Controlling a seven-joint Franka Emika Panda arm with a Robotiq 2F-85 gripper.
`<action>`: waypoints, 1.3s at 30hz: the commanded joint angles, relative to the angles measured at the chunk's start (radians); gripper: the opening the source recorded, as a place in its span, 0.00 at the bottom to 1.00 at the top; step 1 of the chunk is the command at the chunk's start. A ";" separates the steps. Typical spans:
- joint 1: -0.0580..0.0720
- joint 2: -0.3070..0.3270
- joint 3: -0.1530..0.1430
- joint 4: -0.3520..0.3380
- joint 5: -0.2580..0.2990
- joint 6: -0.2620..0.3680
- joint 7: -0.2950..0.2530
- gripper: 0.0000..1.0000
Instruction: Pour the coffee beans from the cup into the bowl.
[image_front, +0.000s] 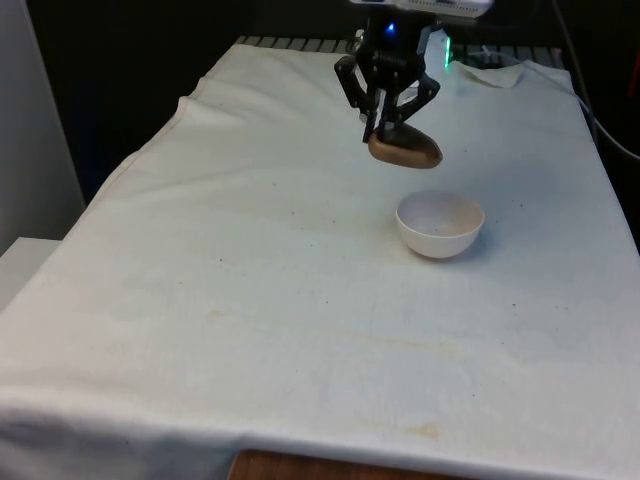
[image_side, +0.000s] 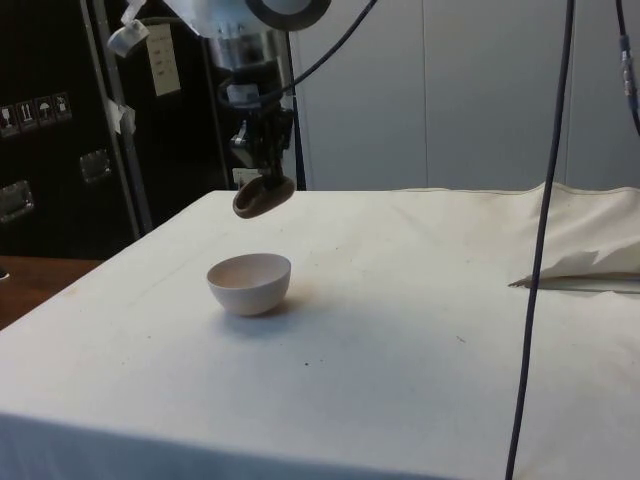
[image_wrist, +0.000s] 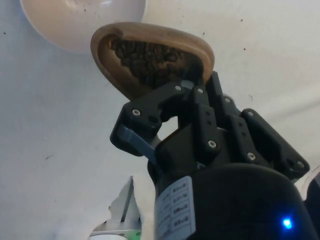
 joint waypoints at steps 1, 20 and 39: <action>0.005 0.003 -0.001 0.007 -0.013 -0.014 0.010 0.00; 0.005 0.004 0.007 0.012 -0.036 -0.026 0.015 0.00; 0.007 0.007 0.052 0.027 -0.195 -0.108 0.114 0.00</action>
